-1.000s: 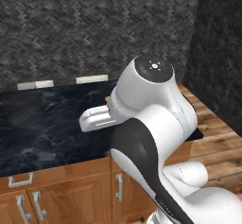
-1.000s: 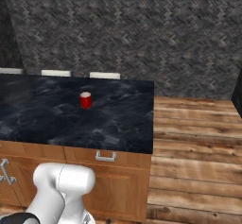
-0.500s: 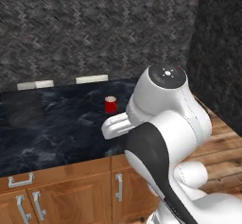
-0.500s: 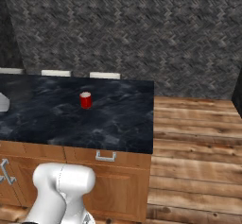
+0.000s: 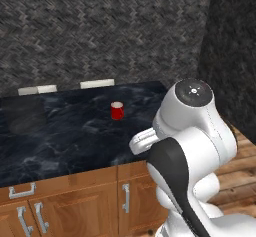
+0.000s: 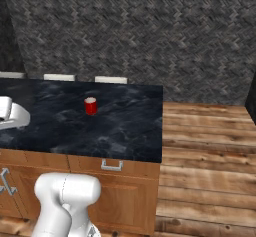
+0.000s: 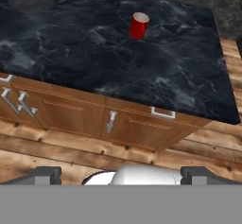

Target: Open the cabinet directly in front. Then move the liquor and the mug to the dining counter with the jar on it.

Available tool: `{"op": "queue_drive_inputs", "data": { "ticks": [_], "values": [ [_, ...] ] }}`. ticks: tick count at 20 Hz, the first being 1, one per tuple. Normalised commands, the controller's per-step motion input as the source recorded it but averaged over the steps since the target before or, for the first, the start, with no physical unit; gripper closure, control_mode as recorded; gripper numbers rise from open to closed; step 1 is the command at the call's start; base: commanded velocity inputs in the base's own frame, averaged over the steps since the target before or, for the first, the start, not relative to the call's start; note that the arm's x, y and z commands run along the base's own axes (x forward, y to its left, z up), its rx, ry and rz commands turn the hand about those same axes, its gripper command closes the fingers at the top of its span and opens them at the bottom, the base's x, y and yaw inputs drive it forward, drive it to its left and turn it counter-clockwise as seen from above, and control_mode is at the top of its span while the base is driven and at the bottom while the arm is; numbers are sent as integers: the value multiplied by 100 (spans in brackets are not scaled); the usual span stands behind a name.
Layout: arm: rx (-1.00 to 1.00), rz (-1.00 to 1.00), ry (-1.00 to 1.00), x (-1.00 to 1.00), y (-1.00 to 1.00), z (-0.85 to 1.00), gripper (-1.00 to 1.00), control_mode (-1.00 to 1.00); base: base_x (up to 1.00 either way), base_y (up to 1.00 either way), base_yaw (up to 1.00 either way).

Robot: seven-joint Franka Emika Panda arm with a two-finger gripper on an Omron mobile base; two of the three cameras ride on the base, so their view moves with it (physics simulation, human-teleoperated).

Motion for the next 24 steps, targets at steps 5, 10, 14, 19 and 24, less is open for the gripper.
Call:
{"op": "queue_drive_inputs", "data": {
  "ticks": [5,10,14,19,24],
  "values": [
    [-1,0,0,10,-32,-11,-100,-100,0,0,0],
    [0,0,0,2,-13,0,-100,-100,0,0,0],
    [0,0,-9,-8,0,0,-100,-100,0,0,0],
    [0,0,-6,-5,0,1,-100,-100,0,0,0],
    [0,0,0,0,0,0,-100,-100,0,0,0]
  ]
}}
